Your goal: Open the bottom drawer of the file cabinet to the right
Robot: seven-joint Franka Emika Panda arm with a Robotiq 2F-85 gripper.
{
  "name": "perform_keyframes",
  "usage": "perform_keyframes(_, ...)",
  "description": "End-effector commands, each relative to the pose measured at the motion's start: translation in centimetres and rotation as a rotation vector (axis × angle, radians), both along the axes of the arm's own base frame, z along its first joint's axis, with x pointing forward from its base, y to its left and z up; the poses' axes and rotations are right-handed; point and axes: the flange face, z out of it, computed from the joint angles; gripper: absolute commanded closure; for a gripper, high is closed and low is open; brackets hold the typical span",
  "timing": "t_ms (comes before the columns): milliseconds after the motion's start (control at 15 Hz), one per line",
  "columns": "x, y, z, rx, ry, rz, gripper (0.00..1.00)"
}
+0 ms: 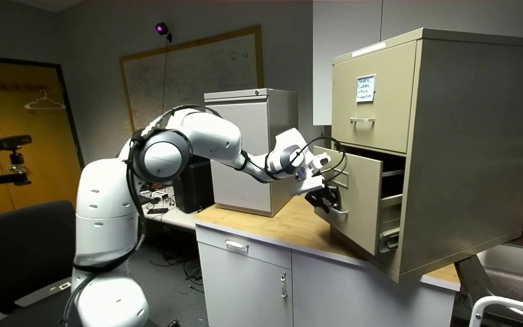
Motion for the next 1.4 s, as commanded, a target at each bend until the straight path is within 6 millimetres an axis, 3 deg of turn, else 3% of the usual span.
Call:
perform_keyframes(0,-3.3,6.0,-2.8,0.123,0.089,-0.019,0.85)
perform_keyframes(533,-8.4,9.0,-2.6,0.166,0.133,-0.025,0.85)
perform_keyframes(933,-12.3,12.5,-2.7,0.197,0.184,-0.041,0.84)
perform_keyframes(1000,-12.9,13.1,-2.8,0.199,0.183,-0.038,0.8)
perform_keyframes(1067,-13.4,13.6,-2.9,0.201,0.183,-0.035,0.44)
perform_keyframes(1200,-14.4,14.7,-3.1,0.21,0.18,-0.045,0.39)
perform_keyframes(1333,-15.3,16.0,-3.5,0.226,0.183,-0.065,0.24)
